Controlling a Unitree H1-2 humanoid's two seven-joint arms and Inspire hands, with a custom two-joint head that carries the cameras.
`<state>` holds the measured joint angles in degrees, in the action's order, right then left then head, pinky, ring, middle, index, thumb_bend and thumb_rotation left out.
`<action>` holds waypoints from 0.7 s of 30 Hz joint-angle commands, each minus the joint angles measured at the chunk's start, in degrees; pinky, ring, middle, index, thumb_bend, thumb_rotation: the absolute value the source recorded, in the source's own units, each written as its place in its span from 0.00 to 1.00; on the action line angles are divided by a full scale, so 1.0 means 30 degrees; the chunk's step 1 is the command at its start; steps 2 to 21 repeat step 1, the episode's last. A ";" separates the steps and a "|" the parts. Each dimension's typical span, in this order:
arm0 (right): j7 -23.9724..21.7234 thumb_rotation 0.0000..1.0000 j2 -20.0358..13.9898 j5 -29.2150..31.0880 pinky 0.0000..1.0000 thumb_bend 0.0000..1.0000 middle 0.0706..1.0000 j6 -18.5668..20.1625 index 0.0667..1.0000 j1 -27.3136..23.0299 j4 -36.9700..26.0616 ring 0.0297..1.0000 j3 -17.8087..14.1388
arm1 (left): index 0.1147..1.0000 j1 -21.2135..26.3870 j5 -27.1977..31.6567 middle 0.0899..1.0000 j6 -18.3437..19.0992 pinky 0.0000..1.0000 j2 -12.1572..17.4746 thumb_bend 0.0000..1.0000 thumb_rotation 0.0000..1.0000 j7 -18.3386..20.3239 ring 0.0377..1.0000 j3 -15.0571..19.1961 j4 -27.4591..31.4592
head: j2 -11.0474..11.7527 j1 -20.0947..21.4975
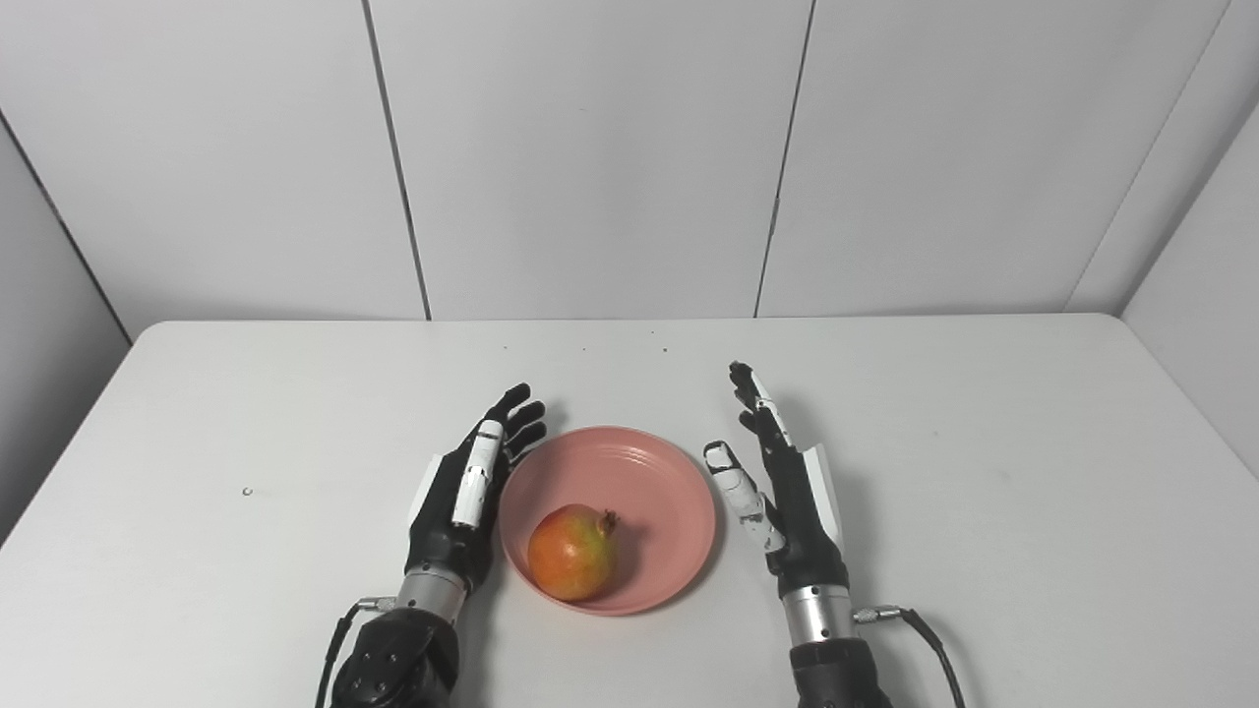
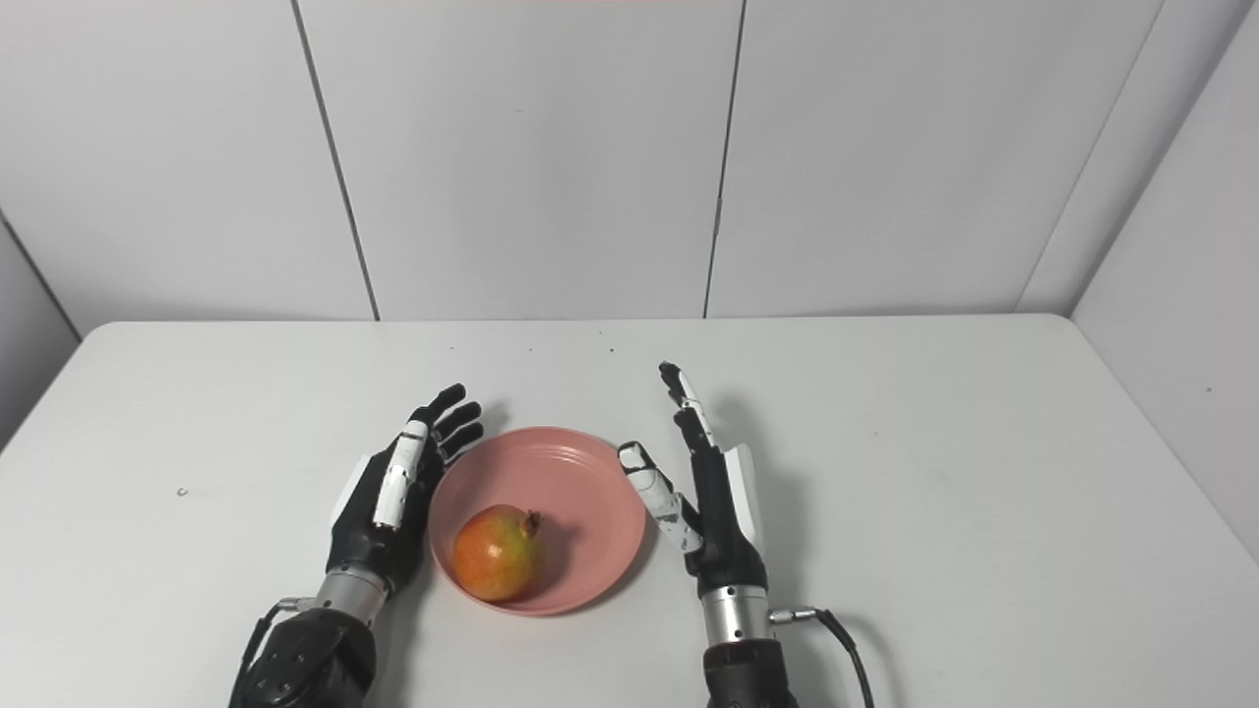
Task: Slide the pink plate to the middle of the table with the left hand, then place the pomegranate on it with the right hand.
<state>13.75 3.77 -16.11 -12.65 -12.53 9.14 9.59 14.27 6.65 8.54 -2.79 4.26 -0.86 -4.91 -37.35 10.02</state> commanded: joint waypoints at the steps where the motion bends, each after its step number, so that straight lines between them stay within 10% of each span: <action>1: -0.0282 1.00 0.0266 0.0573 0.92 0.63 0.93 -0.0672 0.92 -0.0352 -0.0057 0.93 -0.0198 | 0.84 0.0295 0.0063 0.86 -0.0300 0.87 -0.0046 0.30 0.97 0.0034 0.88 0.0018 0.0198 | 0.0026 0.0003; 21: -0.0282 1.00 0.0266 0.0573 0.92 0.63 0.93 -0.0672 0.92 -0.0352 -0.0057 0.93 -0.0198 | 0.84 0.0295 0.0063 0.86 -0.0300 0.87 -0.0046 0.30 0.97 0.0034 0.88 0.0018 0.0198 | 0.0026 0.0003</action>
